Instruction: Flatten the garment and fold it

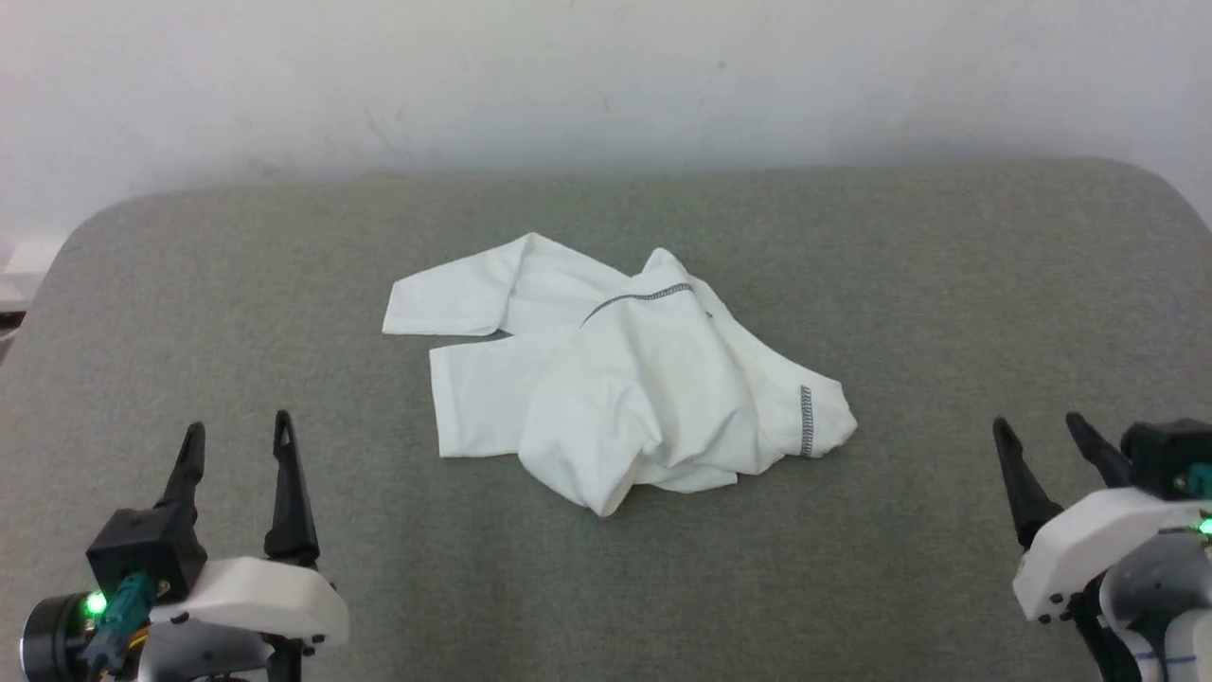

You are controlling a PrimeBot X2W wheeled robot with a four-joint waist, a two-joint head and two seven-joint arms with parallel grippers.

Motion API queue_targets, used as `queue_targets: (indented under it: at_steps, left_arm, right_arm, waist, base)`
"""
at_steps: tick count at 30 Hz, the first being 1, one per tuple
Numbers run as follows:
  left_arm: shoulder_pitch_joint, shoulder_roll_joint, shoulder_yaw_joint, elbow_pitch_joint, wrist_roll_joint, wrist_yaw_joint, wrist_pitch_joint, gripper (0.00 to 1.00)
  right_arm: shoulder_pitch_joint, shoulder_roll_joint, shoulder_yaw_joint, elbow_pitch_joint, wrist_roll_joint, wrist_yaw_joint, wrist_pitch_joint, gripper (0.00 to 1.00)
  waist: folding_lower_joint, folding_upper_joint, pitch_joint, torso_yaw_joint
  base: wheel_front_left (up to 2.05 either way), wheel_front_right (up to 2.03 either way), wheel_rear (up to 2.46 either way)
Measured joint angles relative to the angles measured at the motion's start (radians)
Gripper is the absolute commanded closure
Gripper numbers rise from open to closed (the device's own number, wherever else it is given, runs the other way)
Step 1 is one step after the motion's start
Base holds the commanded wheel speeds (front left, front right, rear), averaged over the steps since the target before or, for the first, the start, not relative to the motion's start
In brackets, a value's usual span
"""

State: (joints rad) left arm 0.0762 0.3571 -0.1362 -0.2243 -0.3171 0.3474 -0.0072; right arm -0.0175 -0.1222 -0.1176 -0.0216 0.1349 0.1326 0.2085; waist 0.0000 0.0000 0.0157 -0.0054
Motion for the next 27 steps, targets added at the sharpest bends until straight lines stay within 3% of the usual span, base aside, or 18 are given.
queue_targets:
  at_steps: [8, 16, 22, 27]
  left_arm:
    - [-0.038, -0.012, -0.016, 0.005, 0.002, 0.006, -0.028, 0.00]
    - [-0.085, -0.032, -0.034, 0.028, 0.002, 0.004, -0.065, 0.00]
    - [-0.127, -0.052, -0.053, 0.048, 0.001, -0.005, -0.089, 0.00]
    - [-0.145, -0.068, -0.071, 0.067, 0.001, -0.018, -0.101, 0.00]
  right_arm:
    - [-0.177, -0.138, 0.087, 0.212, 0.146, 0.000, 0.235, 0.00]
    - [-0.377, -0.239, 0.293, 0.353, 0.336, 0.000, 0.463, 0.00]
    - [-0.495, -0.300, 0.406, 0.422, 0.402, 0.000, 0.505, 0.00]
    - [-0.559, -0.314, 0.474, 0.516, 0.437, 0.000, 0.523, 0.00]
  waist:
    - [0.0001, 0.0000, 0.041, 0.043]
    - [0.0002, 0.0000, 0.093, 0.096]
    - [0.0002, 0.0000, 0.137, 0.136]
    - [0.0002, 0.0000, 0.174, 0.164]
  base:
    - [0.00, 0.00, 0.00]
    - [0.00, 0.00, 0.00]
    - [0.00, 0.00, 0.00]
    - [0.00, 0.00, 0.00]
